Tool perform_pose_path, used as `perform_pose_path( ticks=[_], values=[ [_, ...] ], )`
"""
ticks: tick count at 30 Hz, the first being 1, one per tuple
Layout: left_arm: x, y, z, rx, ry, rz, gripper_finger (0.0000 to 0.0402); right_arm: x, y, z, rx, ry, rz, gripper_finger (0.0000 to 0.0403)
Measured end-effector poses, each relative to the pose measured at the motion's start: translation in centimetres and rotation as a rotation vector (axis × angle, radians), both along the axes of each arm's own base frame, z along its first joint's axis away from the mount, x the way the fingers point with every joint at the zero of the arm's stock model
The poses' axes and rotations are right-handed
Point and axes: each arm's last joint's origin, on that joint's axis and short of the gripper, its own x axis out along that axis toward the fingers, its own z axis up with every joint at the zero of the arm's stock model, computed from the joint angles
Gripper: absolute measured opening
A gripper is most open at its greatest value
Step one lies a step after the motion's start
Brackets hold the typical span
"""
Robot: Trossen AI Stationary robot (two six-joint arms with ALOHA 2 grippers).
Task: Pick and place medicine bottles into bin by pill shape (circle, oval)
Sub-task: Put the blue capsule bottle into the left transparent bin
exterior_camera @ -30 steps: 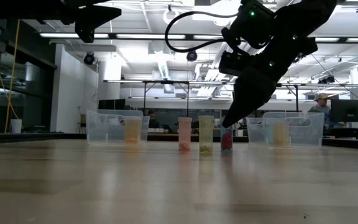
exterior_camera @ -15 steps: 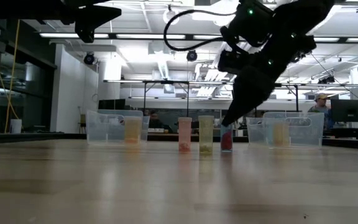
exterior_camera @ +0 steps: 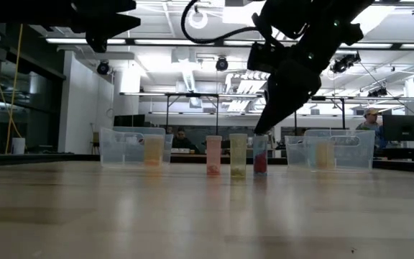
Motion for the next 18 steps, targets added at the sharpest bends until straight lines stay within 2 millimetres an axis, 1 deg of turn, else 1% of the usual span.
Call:
perform_pose_path(
  ticks=[5, 10, 12, 15, 18],
  values=[
    [0.0, 0.0, 0.0, 0.0, 0.0, 0.0, 0.0196, 0.4, -0.1, 0.3, -0.018, -0.055, 0.009, 0.0099],
    [0.0, 0.0, 0.0, 0.0, 0.0, 0.0, 0.0196, 1.0, -0.2, 1.1, -0.056, -0.111, -0.049, 0.0099],
    [0.0, 0.0, 0.0, -0.001, 0.0, 0.0, 0.0196, 1.0, -0.3, 1.1, -0.042, -0.122, -0.081, 0.01],
    [0.0, 0.0, 0.0, -0.001, 0.002, 0.0, 0.0196, 0.8, -0.3, 1.0, -0.025, -0.104, -0.116, 0.0111],
    [0.0, 0.0, -0.2, -0.01, 0.014, 0.0, 0.0196, 0.6, -0.4, 0.8, -0.042, -0.077, -0.157, 0.0134]
  ],
)
